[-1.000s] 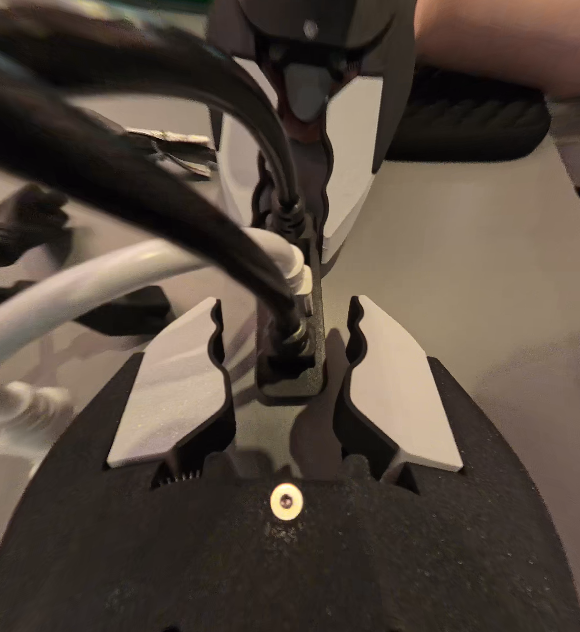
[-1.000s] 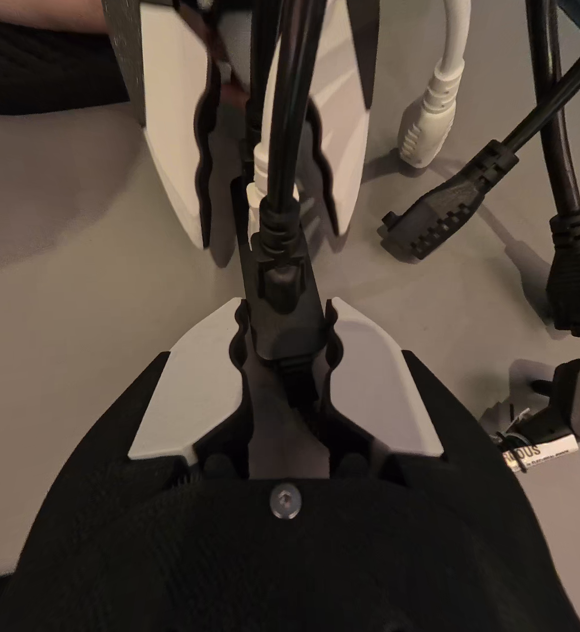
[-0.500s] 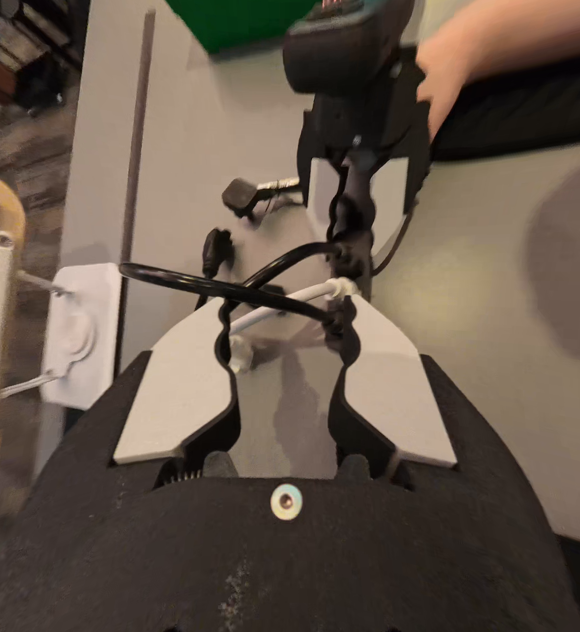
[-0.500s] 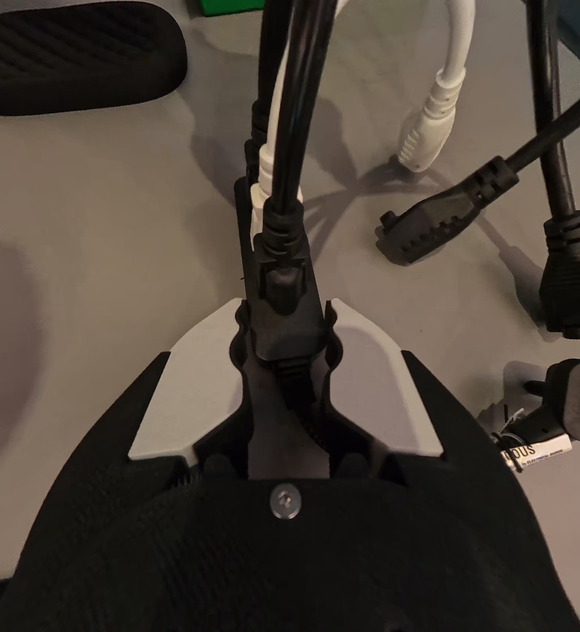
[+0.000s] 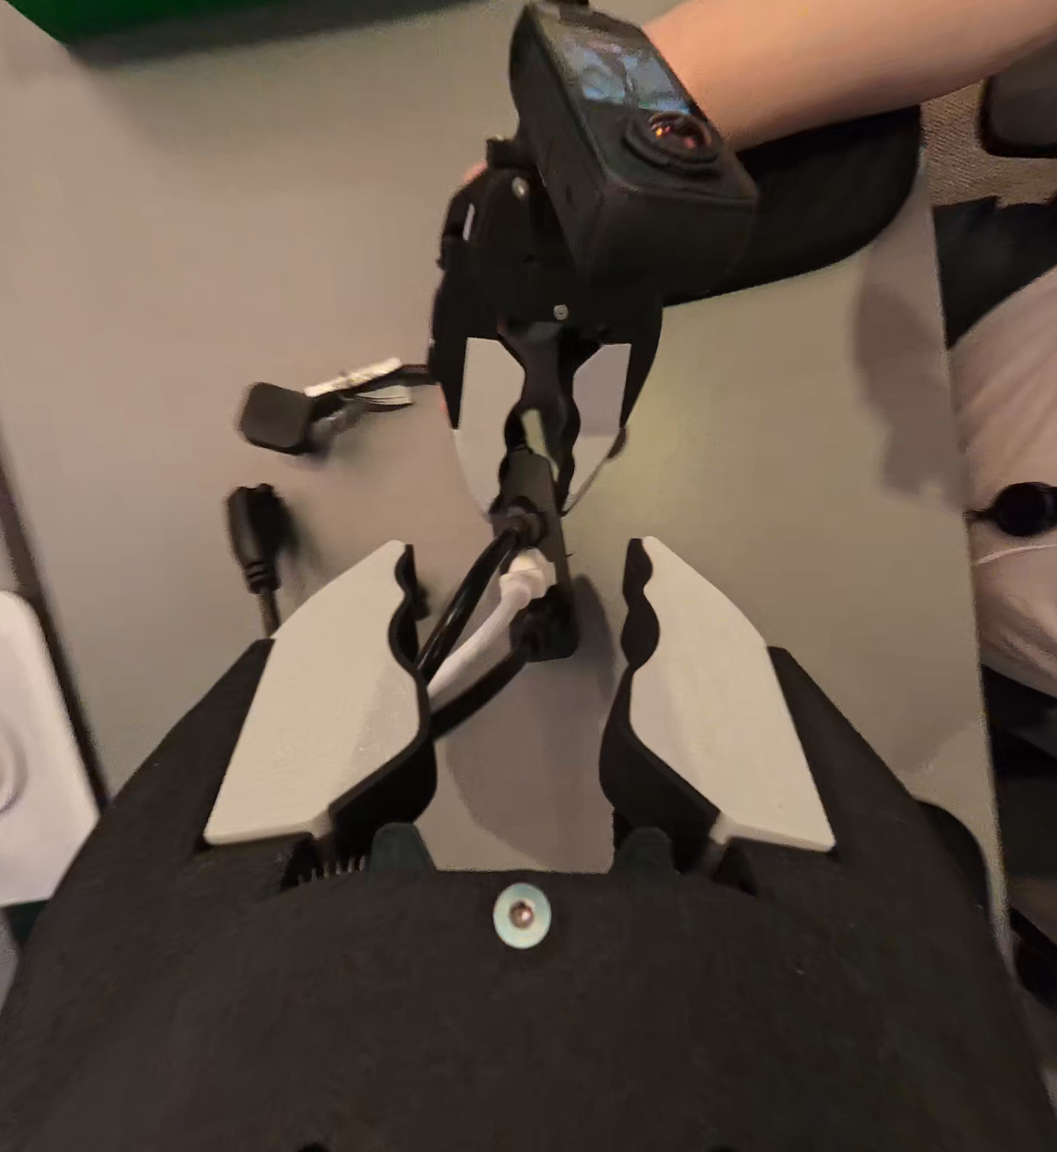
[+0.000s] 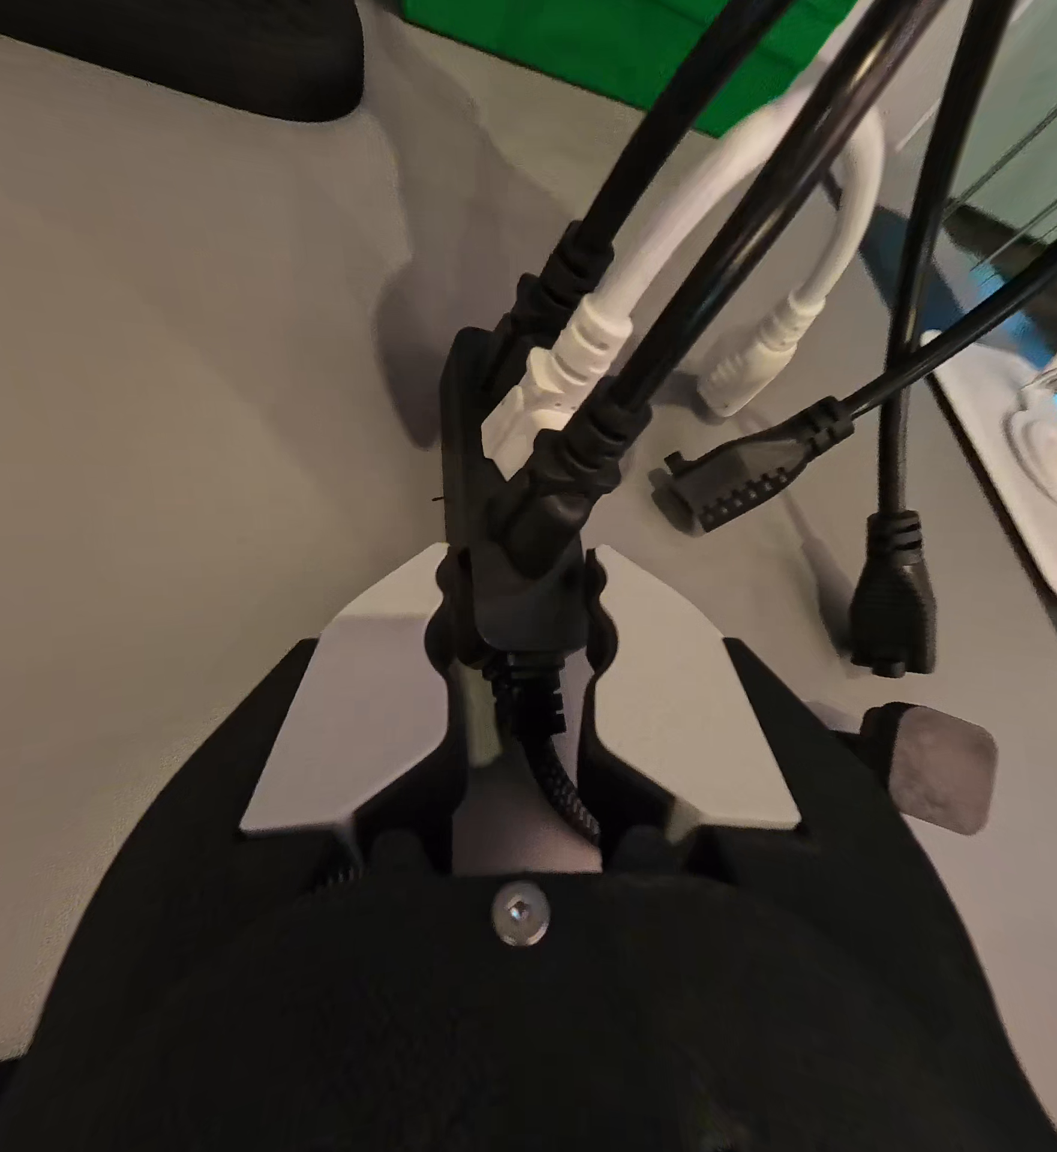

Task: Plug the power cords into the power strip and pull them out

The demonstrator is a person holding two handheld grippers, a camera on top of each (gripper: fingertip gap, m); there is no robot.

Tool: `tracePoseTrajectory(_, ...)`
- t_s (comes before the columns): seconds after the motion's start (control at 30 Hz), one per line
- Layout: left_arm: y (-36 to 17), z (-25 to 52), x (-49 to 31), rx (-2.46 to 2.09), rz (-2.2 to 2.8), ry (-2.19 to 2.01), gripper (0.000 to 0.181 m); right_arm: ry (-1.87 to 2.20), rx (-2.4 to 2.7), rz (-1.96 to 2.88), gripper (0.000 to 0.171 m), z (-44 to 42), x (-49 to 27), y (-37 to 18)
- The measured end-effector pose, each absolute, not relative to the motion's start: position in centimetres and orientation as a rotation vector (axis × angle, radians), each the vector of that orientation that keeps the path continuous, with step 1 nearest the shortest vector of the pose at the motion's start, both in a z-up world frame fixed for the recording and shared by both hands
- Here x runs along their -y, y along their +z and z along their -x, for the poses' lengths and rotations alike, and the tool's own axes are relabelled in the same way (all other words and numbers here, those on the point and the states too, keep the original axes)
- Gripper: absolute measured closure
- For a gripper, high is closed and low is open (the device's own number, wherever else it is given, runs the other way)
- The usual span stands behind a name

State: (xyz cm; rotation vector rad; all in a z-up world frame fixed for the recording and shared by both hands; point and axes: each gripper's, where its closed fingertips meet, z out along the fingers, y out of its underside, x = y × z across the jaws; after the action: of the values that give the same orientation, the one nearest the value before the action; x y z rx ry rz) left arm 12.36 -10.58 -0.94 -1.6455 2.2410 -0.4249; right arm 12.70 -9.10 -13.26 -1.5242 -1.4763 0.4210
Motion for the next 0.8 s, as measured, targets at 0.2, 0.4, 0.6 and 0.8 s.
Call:
tracePoseTrajectory(0.2, -4.9, -13.7, 10.0, -2.489, 1.900, -0.240, 0.119, 0.515, 1.410, 1.646, 0.123, -13.2, 8.7, -13.4)
tracePoseTrajectory(0.4, -7.9, -13.2, 9.7, -2.566, 1.990, -0.075, 0.126, 0.545, 1.432, 1.657, 0.130, -13.1, 9.0, -13.6)
tracePoseTrajectory(0.6, -9.8, -12.8, 9.0, -2.474, 2.014, 0.032, 0.135, 0.521, 1.452, 1.624, 0.131, -13.1, 9.0, -13.7)
tracePoseTrajectory(0.8, -11.1, -12.0, 9.0, -2.483, 2.018, 0.140, 0.146, 0.478, 1.471, 1.592, 0.131, -13.1, 9.1, -13.7)
